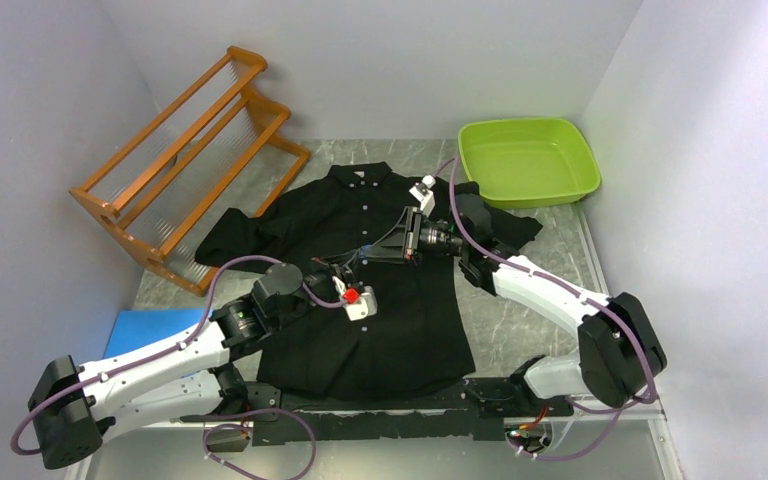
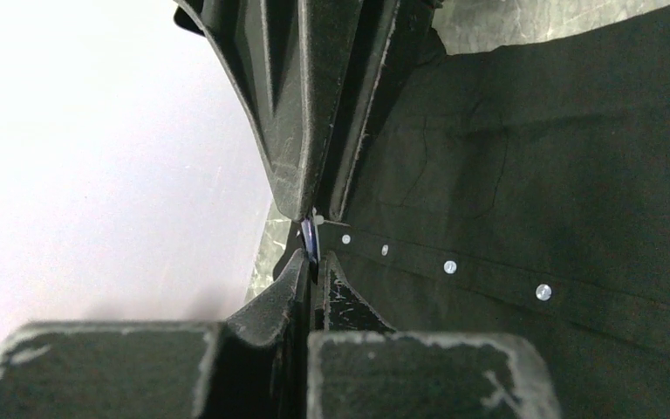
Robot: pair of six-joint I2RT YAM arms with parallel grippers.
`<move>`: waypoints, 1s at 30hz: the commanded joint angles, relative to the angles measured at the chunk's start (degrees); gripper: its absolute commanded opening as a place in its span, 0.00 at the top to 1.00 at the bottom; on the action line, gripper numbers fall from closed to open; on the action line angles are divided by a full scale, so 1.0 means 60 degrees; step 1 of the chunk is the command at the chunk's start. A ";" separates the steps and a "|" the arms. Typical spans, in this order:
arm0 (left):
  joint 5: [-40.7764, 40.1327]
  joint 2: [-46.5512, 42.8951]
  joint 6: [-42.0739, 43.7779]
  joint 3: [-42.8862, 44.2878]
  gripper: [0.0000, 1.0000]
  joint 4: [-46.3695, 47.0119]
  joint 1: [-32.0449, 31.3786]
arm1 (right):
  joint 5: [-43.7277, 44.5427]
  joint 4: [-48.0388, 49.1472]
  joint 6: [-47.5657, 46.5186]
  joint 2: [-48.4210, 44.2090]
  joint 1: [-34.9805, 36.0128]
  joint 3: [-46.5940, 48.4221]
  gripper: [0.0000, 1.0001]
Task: Pin the brooch onto the clothing
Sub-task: Adjust the brooch.
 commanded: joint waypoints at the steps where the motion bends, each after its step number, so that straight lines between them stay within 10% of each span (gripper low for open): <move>1: 0.0354 -0.0003 0.0436 0.0001 0.97 0.0384 -0.0118 | -0.0045 0.0445 -0.0329 0.0223 0.0018 0.0384 0.95; 4: 0.0308 0.0035 0.0358 0.0021 0.91 0.0267 -0.0143 | -0.0218 0.0213 -0.0909 0.0362 0.0004 0.0561 1.00; 8: -0.0200 0.0070 -0.0855 0.0259 0.39 -0.0063 -0.0137 | -0.0125 -0.1139 -0.2950 0.0313 -0.0042 0.1022 1.00; 16: -0.0863 -0.0051 -0.6107 -0.0063 0.06 0.0364 -0.0109 | 0.0304 -0.4393 -0.7745 -0.0141 -0.0184 0.1357 1.00; 23: -0.0936 0.0428 -1.1638 0.0058 0.09 -0.1001 0.0596 | 0.0741 -0.6320 -1.0101 -0.0797 -0.0217 0.1918 1.00; 30: 0.3101 -0.0016 -1.4562 -0.0276 0.19 -0.0523 0.2755 | 0.0405 -0.7290 -1.1290 -0.1061 -0.0218 0.2275 1.00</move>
